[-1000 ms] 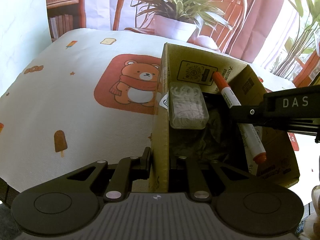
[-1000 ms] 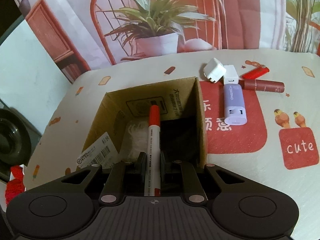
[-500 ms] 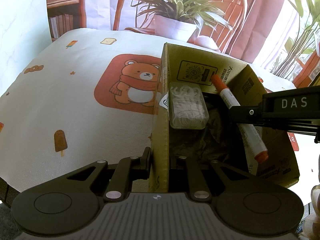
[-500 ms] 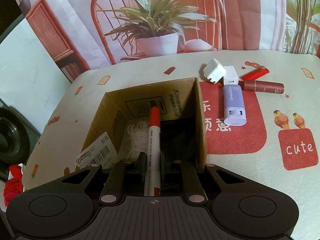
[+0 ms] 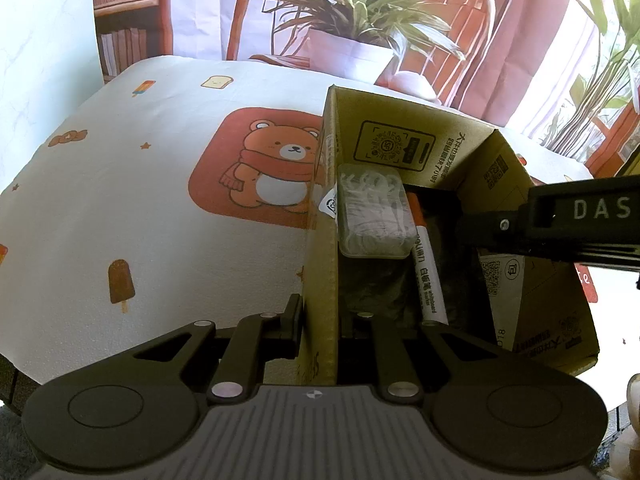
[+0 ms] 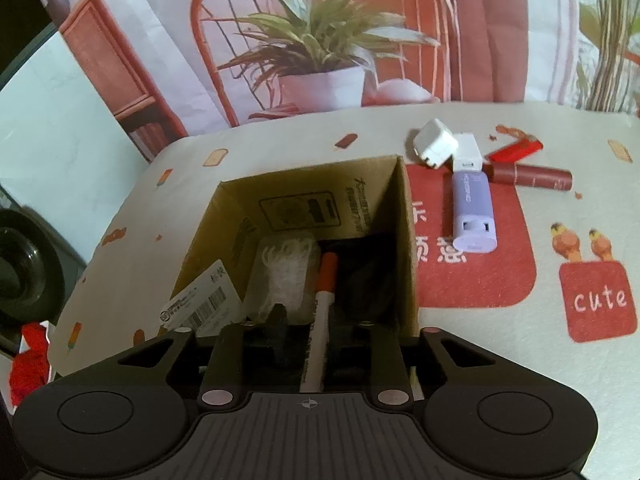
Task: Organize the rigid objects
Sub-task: 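Carry the marker with the right tool and drop it into the cardboard box, then withdraw the open right tool toward the lavender case and chargers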
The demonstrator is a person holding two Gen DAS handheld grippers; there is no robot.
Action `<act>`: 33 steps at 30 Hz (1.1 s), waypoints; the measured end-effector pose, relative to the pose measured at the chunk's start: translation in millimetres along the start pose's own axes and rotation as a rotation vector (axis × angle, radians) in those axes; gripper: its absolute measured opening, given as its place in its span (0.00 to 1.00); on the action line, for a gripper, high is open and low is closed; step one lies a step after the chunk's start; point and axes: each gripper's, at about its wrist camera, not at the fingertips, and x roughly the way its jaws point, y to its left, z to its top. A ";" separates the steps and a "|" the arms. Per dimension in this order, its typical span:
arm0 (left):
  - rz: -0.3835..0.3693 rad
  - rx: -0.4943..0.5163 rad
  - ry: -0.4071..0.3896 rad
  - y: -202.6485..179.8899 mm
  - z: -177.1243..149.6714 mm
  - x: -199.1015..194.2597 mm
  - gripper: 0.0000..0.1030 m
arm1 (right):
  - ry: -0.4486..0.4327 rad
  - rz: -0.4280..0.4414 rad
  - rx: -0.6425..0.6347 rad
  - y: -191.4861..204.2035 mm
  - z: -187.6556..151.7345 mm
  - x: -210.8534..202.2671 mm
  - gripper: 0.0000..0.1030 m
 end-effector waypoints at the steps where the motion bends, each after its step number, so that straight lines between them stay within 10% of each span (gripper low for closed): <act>1: 0.000 0.000 0.000 0.2 0.1 0.0 0.15 | -0.005 0.001 -0.010 1.4 0.2 -1.5 0.26; 23: 0.001 0.000 0.002 0.0 0.7 -0.5 0.15 | -0.092 -0.049 -0.182 23.2 5.0 -31.8 0.99; 33: 0.002 0.000 0.003 0.5 -0.1 -0.8 0.15 | -0.111 -0.074 -0.176 11.7 7.6 -39.4 1.00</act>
